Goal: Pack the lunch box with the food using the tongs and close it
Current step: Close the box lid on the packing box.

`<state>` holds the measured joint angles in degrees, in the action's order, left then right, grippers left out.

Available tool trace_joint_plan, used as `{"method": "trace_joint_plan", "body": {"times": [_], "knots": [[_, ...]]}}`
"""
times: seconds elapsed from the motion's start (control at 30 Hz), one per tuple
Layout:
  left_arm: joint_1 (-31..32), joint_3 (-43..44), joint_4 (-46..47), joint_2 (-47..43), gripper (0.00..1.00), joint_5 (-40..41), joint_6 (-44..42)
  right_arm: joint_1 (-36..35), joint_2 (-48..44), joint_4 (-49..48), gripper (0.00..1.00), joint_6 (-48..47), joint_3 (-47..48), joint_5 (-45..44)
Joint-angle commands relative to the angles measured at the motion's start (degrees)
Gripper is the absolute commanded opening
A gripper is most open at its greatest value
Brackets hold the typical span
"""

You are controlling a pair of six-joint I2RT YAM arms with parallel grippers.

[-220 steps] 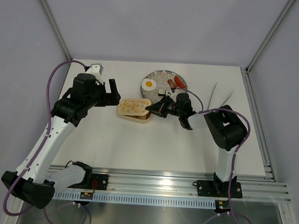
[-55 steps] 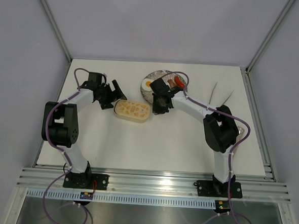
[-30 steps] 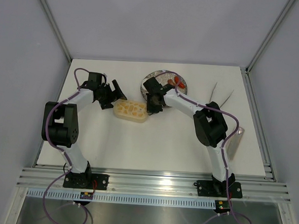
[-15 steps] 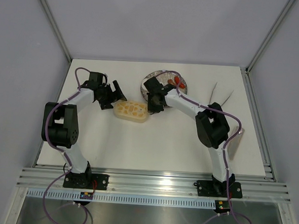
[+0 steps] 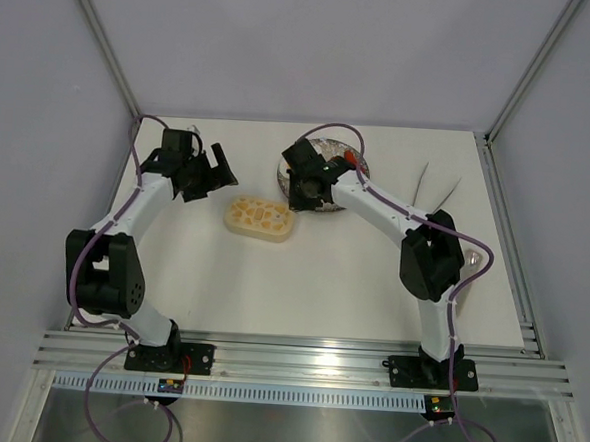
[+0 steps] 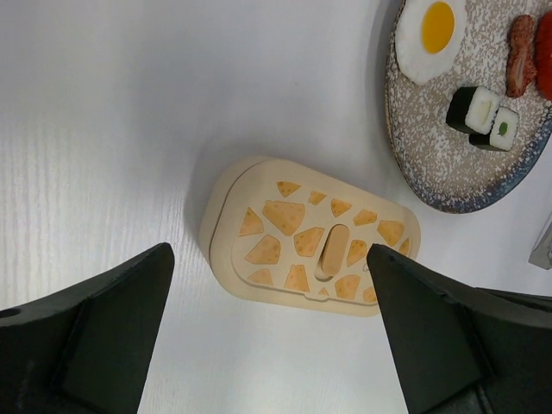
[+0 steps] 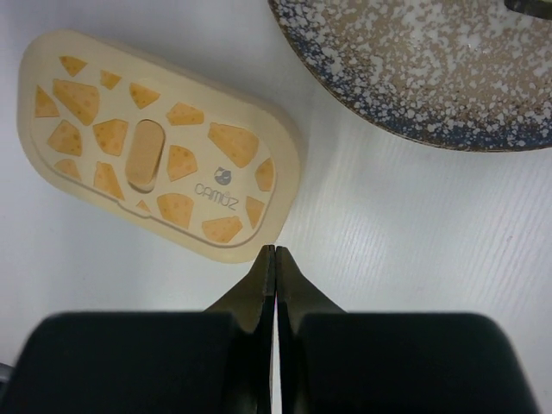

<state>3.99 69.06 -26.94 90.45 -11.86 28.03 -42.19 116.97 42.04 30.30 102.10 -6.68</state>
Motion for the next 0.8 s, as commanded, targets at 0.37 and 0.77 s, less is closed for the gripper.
{"method": "trace_joint_plan", "body": {"times": [0.37, 0.77], "knots": [[0.05, 0.12, -2.86, -9.59, 0.99, 1.66, -2.28, -3.42, 10.28, 1.29, 0.02, -1.56, 9.34, 1.23], [0.05, -2.88, -2.33, -11.79, 0.99, -0.62, -2.02, -3.68, 8.46, 1.55, 0.01, -1.92, 10.38, 0.70]]}}
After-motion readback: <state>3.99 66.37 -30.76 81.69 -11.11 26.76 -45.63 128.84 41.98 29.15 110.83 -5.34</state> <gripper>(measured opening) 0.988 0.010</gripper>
